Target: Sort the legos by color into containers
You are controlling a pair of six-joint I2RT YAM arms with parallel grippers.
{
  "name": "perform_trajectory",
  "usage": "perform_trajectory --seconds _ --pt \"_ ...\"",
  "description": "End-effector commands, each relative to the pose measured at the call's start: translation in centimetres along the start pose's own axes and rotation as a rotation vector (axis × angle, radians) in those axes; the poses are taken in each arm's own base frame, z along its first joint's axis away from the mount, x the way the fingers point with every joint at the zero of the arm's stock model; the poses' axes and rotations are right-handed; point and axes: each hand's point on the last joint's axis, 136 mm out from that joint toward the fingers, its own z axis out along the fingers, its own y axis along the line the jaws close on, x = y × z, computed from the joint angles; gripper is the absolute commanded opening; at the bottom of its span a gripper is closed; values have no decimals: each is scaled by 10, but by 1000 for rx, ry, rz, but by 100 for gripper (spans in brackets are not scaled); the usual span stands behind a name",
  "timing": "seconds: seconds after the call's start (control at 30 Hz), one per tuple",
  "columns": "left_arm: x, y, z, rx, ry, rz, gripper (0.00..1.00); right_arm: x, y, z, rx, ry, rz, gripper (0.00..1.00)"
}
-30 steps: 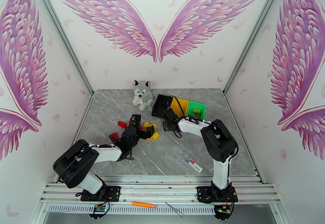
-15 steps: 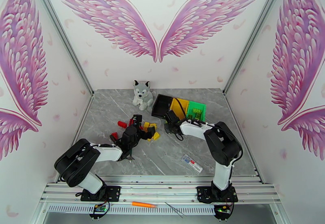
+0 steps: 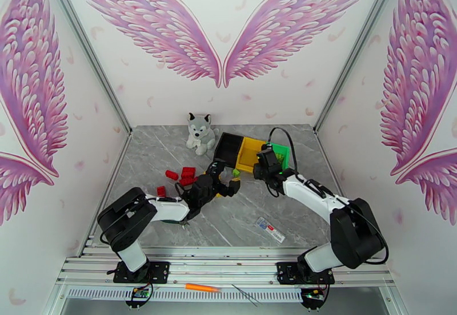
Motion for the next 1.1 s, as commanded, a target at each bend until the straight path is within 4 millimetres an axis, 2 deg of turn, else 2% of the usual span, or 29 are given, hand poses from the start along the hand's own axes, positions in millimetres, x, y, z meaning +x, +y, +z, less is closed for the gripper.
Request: perform_trajectory --seconds 0.0,0.2,0.37,0.57,0.63,0.73,0.77,0.9,1.07 --pt "3 -15 15 18 29 69 99 -16 -18 -3 13 -25 84 15" --pt "3 -31 27 39 36 123 99 -41 -41 15 62 -21 150 15" --pt "2 -31 29 33 31 142 99 -55 -51 38 89 10 179 16" --pt "0 -23 24 -6 24 152 99 -67 -52 53 108 32 173 37" --pt "0 -17 21 -29 23 149 99 -69 -52 51 107 29 174 40" --pt "0 -7 17 -62 27 133 99 -73 -50 44 96 15 179 51" --pt "0 -4 15 -71 26 126 99 -74 -48 40 87 6 179 55" --pt "0 9 6 -101 21 92 99 -75 -34 24 57 -27 143 60" --pt "1 29 -7 -132 14 27 99 -69 10 8 -28 -50 38 64"
